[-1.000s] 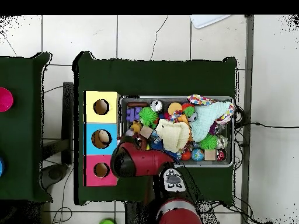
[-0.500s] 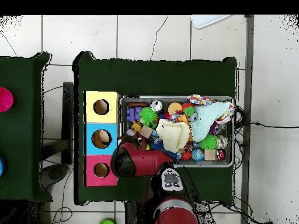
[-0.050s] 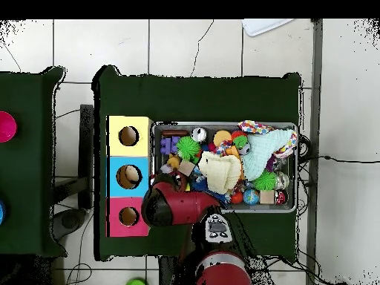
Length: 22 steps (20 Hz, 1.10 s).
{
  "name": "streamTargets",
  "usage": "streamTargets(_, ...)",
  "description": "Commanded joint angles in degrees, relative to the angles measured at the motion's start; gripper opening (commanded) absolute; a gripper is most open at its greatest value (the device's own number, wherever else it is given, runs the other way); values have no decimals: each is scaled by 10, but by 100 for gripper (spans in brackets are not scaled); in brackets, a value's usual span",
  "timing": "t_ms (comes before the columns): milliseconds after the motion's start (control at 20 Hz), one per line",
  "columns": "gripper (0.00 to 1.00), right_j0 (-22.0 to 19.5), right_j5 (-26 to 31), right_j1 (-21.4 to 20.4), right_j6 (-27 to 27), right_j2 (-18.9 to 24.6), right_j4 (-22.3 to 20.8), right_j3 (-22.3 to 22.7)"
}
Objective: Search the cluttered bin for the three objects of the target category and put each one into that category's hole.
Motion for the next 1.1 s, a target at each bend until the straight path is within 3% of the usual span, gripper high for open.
streamTargets(50,100,-1,-24,36,57,0,-29,-45)
streamTargets(450,100,15,-42,51,50,-24,-39,-65)
streamTargets(1100,100,2,-6,18,42,-12,-60,-65)
